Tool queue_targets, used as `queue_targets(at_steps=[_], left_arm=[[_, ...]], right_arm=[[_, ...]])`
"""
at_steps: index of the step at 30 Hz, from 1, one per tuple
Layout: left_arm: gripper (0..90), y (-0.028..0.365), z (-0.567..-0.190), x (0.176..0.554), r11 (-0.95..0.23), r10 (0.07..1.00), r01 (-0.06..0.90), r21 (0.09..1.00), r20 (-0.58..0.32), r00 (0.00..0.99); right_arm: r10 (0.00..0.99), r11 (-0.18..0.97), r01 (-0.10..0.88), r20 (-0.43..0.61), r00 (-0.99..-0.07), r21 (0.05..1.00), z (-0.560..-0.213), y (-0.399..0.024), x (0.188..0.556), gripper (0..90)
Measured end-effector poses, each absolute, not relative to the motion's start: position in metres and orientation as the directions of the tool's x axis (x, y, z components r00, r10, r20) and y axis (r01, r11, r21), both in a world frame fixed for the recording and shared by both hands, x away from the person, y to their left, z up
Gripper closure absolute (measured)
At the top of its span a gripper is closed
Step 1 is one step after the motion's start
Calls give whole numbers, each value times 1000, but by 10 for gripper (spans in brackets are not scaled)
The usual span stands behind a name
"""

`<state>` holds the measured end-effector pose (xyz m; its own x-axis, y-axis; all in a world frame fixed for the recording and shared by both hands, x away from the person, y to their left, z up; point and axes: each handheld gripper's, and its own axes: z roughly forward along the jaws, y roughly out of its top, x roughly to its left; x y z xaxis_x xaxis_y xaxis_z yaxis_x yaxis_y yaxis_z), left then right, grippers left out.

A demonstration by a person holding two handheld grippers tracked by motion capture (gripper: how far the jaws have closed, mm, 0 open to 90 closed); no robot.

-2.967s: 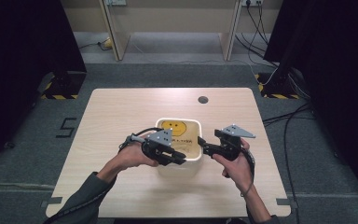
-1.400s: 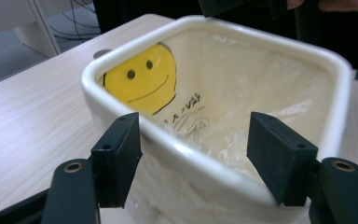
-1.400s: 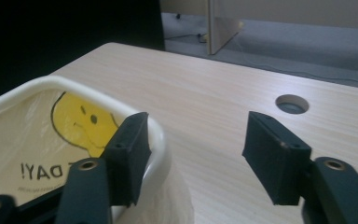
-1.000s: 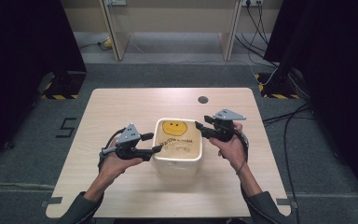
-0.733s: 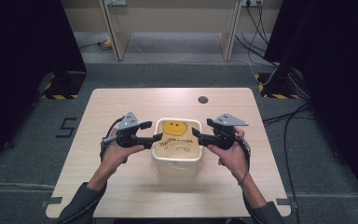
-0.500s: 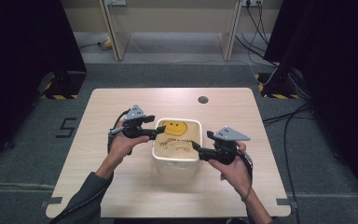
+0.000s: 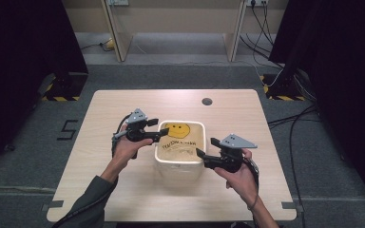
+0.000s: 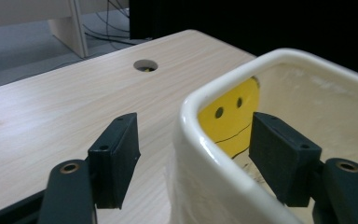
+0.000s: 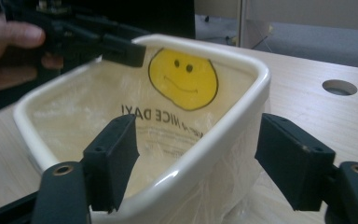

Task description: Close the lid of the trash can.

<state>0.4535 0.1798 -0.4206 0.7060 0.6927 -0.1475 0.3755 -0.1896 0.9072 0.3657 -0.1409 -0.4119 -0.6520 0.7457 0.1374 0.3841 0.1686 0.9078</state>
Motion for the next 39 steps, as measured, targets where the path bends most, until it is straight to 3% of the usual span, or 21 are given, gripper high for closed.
queue_targets(at_steps=[9,24,39], left_arm=[[262,196,-405,432,-120,683,406,906,-221,696],[229,211,-403,397,-154,658,394,906,-204,725],[206,228,-419,374,-101,646,395,913,-242,724]], right_arm=[[786,80,404,192,-588,911,-404,-171,367,260],[827,64,477,221,-517,877,-428,-205,360,236],[844,37,508,245,-477,861,-446,-227,353,222]])
